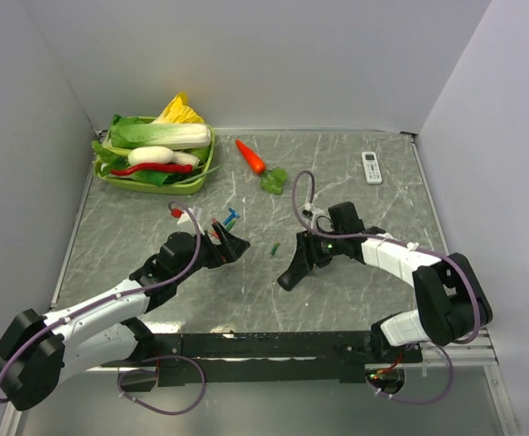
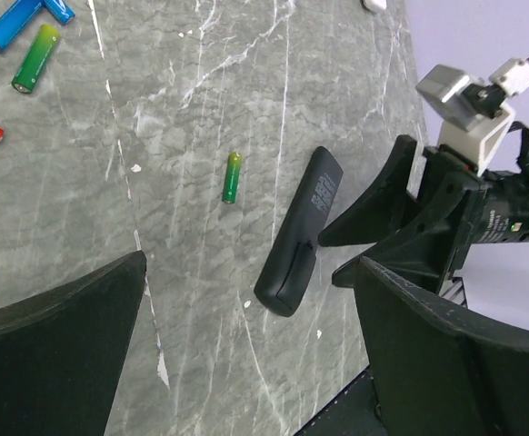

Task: Load the batteries into the remote control
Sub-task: Load the battery cover into the remote control.

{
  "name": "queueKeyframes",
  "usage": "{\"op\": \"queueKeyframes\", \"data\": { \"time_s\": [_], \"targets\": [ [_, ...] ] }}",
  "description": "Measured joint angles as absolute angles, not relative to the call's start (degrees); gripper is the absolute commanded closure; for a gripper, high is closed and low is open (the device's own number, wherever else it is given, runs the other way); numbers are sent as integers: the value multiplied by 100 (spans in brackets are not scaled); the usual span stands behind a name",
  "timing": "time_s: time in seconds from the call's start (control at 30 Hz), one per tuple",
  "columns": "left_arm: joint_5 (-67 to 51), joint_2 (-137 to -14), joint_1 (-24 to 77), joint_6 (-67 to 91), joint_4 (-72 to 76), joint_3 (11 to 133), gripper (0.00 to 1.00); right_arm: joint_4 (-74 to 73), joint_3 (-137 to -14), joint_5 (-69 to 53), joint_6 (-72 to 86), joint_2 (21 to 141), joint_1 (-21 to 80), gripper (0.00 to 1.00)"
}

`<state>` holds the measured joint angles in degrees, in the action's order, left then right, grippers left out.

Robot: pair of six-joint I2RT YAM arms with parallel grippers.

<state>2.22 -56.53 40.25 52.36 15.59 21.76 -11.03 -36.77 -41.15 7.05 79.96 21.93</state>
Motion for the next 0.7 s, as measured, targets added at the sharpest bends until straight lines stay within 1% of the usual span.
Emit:
{"op": "queueKeyframes", "data": {
  "time_s": [0.17, 0.27, 0.3, 0.4, 0.47, 0.53, 0.7],
  "targets": [
    [213, -5653, 4014, 5214, 1559, 2178, 1, -1385, -3835, -3706, 650, 7856, 2193, 34],
    [183, -5653, 4012, 5177, 1557, 2180, 1, -1503, -3857, -3487, 655, 7688, 2196, 39],
    [174, -5658, 4007, 5172, 1555, 2185, 1, -1535, -3857, -3411, 672, 7594, 2200, 46],
    [152, -5712, 4007, 5157, 1555, 2217, 1, -1597, -3863, -3205, 764, 7343, 2255, 58],
    [134, -5754, 4010, 5151, 1557, 2244, 1, -1658, -3909, -3089, 814, 7286, 2370, 62],
    [130, -5795, 4007, 5140, 1564, 2268, 1, -1697, -3970, -2991, 886, 7310, 2519, 68],
    [128, -5839, 4007, 5124, 1551, 2303, 1, -1721, -3988, -2840, 1114, 7537, 2727, 77]
  ]
}}
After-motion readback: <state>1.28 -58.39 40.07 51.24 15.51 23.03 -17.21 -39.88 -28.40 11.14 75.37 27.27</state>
